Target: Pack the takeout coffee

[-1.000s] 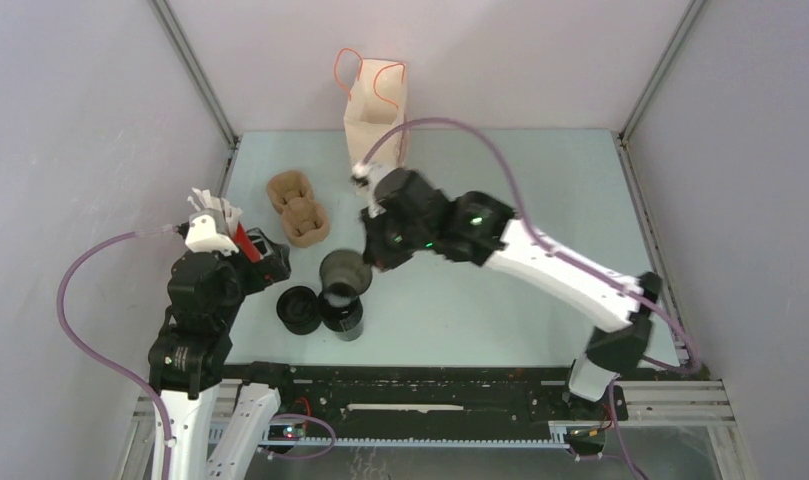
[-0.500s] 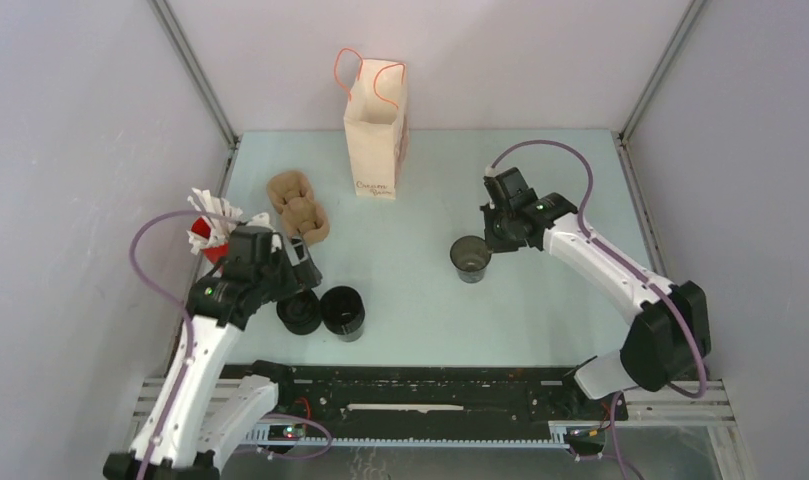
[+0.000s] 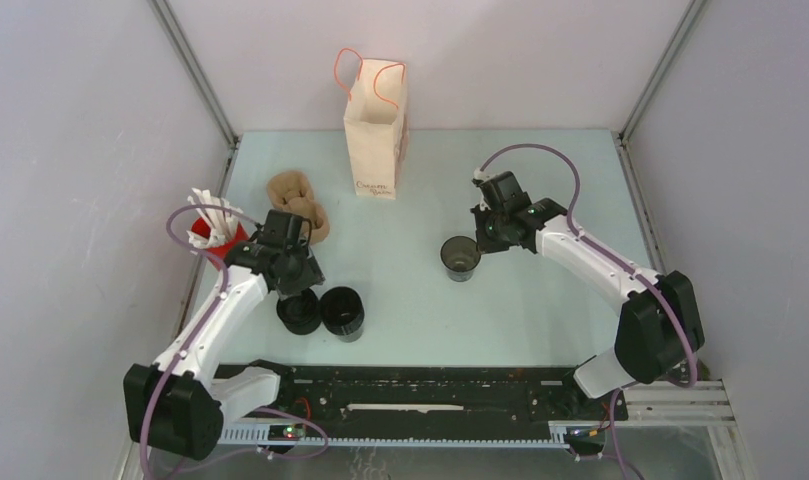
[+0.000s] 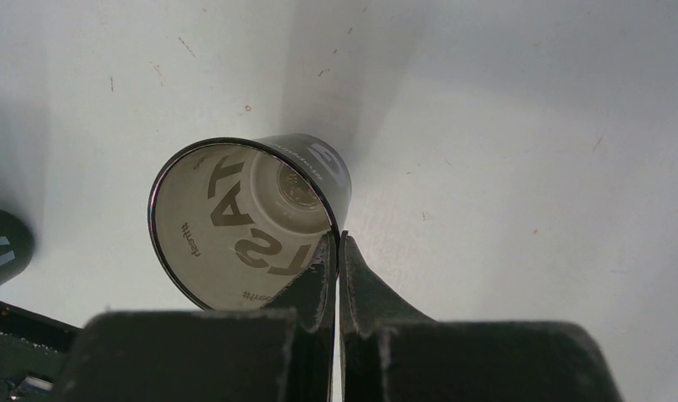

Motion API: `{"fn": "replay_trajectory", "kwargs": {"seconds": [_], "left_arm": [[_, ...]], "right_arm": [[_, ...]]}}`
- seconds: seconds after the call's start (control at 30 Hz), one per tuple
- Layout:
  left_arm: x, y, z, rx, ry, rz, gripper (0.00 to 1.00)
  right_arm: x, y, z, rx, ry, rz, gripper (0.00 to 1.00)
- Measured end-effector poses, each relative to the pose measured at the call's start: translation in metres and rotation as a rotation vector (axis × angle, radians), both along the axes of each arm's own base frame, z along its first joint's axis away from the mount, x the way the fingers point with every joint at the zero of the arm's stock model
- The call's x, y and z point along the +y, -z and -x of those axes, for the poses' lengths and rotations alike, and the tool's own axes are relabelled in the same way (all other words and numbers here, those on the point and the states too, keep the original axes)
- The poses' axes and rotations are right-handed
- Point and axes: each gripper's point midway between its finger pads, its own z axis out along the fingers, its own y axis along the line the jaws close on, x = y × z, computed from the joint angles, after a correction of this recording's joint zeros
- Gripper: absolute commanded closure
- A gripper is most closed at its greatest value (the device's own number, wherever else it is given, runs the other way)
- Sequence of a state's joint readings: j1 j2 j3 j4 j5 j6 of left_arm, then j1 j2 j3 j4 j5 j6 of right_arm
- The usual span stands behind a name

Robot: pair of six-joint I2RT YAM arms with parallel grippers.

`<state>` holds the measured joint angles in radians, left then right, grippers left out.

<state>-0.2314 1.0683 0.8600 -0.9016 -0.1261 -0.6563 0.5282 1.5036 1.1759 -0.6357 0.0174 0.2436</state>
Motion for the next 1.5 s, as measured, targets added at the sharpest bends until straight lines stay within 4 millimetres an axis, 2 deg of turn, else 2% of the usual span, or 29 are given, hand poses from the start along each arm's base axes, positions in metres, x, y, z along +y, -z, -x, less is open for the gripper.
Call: {"fn": "replay_trajectory", "kwargs": {"seconds": [0.2, 0.43, 0.63, 0.7, 0.87, 1.03, 1.17, 1.33, 1.5], "left_arm": [[0.006, 0.008, -0.003, 0.027, -0.041, -0.036, 0.46], [0.005, 0.018, -0.003, 0.062, -0.044, -0.067, 0.58], [0.004, 0.019, -0.003, 0.061, -0.04, -0.085, 0.71], [0.004, 0.019, -0.003, 0.059, -0.041, -0.09, 0.72], [0.003, 0.019, -0.003, 0.057, -0.039, -0.094, 0.72], [0.007, 0.018, -0.001, 0.059, -0.042, -0.115, 0.59], [0.017, 0.012, 0.007, 0.061, -0.048, -0.158, 0.45], [0.033, -0.001, 0.021, 0.055, -0.07, -0.218, 0.44], [0.039, -0.013, 0.038, 0.034, -0.112, -0.205, 0.46]], "right_arm": [[0.005, 0.005, 0.001, 0.009, -0.015, -0.019, 1.0], [0.011, 0.008, 0.001, 0.021, -0.033, -0.041, 1.0], [0.012, 0.008, 0.001, 0.02, -0.037, -0.044, 1.0], [0.012, 0.009, 0.001, 0.02, -0.039, -0.044, 1.0], [0.014, 0.011, 0.002, 0.027, -0.044, -0.043, 1.0], [0.014, 0.011, 0.002, 0.027, -0.045, -0.043, 1.0], [0.014, 0.011, 0.002, 0.026, -0.049, -0.041, 1.0], [0.017, 0.011, 0.004, 0.025, -0.062, -0.038, 1.0], [0.017, 0.011, 0.004, 0.024, -0.067, -0.037, 1.0]]}}
